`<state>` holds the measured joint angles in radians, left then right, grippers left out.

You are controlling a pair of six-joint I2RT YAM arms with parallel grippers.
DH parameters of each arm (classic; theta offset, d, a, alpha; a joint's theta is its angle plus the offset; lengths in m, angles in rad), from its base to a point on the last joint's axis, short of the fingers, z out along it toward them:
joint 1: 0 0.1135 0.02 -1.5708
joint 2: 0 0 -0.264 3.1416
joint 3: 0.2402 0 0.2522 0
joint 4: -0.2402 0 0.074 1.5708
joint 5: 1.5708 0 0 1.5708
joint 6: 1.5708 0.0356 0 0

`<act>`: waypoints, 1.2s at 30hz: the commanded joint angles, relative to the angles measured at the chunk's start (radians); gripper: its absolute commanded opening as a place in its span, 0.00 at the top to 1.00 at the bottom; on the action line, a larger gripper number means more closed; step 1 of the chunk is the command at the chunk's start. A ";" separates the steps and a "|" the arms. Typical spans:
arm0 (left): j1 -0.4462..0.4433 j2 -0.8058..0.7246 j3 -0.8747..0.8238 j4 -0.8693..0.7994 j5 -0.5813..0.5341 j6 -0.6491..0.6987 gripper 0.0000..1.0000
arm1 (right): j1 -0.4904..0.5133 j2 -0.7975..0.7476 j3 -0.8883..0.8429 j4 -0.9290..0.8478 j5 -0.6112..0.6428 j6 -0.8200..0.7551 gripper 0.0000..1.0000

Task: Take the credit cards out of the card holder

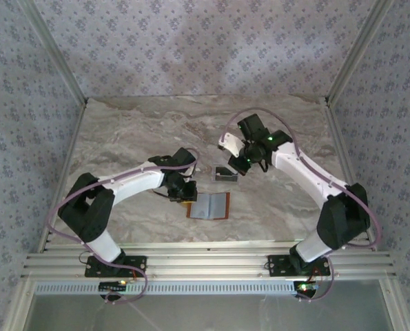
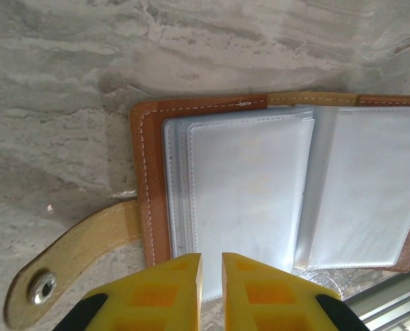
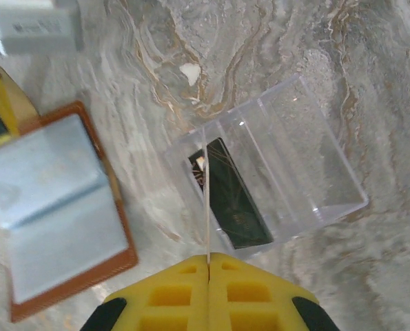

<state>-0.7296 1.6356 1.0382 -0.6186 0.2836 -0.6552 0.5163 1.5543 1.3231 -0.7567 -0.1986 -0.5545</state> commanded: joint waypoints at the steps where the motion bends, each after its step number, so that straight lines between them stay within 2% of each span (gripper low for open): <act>1: 0.001 -0.041 0.004 -0.044 -0.032 0.004 0.83 | -0.008 0.083 0.097 -0.134 0.059 -0.303 1.00; 8: 0.002 -0.071 -0.037 -0.034 -0.035 -0.016 0.83 | -0.025 0.288 0.316 -0.271 0.108 -0.462 1.00; 17: 0.004 -0.078 -0.053 -0.028 -0.037 -0.025 0.83 | -0.027 0.471 0.505 -0.352 0.090 -0.510 1.00; 33: 0.010 -0.060 -0.047 -0.024 -0.032 -0.021 0.83 | -0.047 0.627 0.606 -0.530 -0.010 -0.533 1.00; 34: 0.009 -0.062 -0.049 -0.023 -0.032 -0.021 0.83 | -0.050 0.630 0.608 -0.523 -0.001 -0.533 0.98; 36: 0.009 -0.065 -0.053 -0.023 -0.034 -0.022 0.83 | -0.050 0.622 0.607 -0.495 0.023 -0.521 0.86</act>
<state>-0.7258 1.5841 0.9890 -0.6289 0.2569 -0.6743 0.4751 2.1658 1.9064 -1.1938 -0.1814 -0.9874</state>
